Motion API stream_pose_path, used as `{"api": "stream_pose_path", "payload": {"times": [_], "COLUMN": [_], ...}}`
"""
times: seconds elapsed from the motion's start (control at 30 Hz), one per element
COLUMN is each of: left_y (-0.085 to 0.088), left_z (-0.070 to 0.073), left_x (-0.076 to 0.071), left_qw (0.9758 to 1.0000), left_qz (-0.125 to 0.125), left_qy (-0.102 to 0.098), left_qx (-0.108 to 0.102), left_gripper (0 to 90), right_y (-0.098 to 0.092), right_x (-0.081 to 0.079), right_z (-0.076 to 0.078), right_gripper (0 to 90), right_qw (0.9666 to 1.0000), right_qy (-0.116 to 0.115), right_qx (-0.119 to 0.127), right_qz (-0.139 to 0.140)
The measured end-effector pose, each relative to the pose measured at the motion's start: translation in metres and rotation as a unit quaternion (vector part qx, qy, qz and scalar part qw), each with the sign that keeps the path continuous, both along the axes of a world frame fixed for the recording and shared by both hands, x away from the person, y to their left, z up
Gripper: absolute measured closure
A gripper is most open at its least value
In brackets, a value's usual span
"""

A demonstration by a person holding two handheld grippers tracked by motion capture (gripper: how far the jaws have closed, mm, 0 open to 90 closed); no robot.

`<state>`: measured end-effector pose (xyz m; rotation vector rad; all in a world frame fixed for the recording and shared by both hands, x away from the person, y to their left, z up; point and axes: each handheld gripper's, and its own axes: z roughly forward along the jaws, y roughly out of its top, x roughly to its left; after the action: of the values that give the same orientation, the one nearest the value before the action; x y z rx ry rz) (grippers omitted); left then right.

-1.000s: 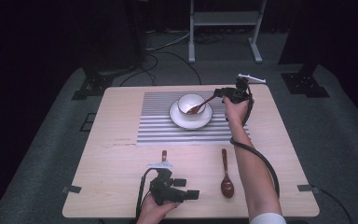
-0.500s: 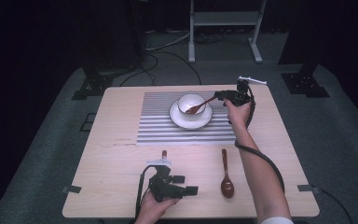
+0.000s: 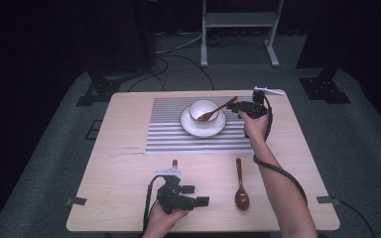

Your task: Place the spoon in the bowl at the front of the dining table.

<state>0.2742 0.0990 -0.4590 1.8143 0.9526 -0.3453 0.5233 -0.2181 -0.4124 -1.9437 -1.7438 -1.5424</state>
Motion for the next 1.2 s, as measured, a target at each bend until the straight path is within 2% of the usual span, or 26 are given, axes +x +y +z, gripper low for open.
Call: {"api": "stream_pose_path", "payload": {"times": [0.23,0.47,0.8,1.2], "left_y": [0.004,0.005,0.006,0.007], "left_z": [0.003,0.002,0.003,0.003], "left_x": [-0.003,-0.001,-0.001,-0.001], "left_qw": [0.9999,0.9999,0.9999,0.9999], "left_qz": [0.003,0.007,0.009,0.010], "left_qy": [-0.010,-0.009,-0.010,-0.011], "left_qx": [0.004,0.005,0.004,0.006], "left_gripper": [4.2,4.2,4.2,4.3], "right_y": [0.006,0.011,0.012,0.018], "right_x": [-0.012,-0.021,-0.033,-0.048], "right_z": [-0.002,-0.003,-0.007,-0.011], "right_gripper": [54.4,51.6,49.7,47.1], "right_qw": [0.9995,0.9982,0.9964,0.9917], "right_qy": [-0.007,-0.008,-0.007,-0.006], "right_qx": [-0.007,-0.011,-0.025,-0.047], "right_qz": [0.029,0.058,0.080,0.120]}}
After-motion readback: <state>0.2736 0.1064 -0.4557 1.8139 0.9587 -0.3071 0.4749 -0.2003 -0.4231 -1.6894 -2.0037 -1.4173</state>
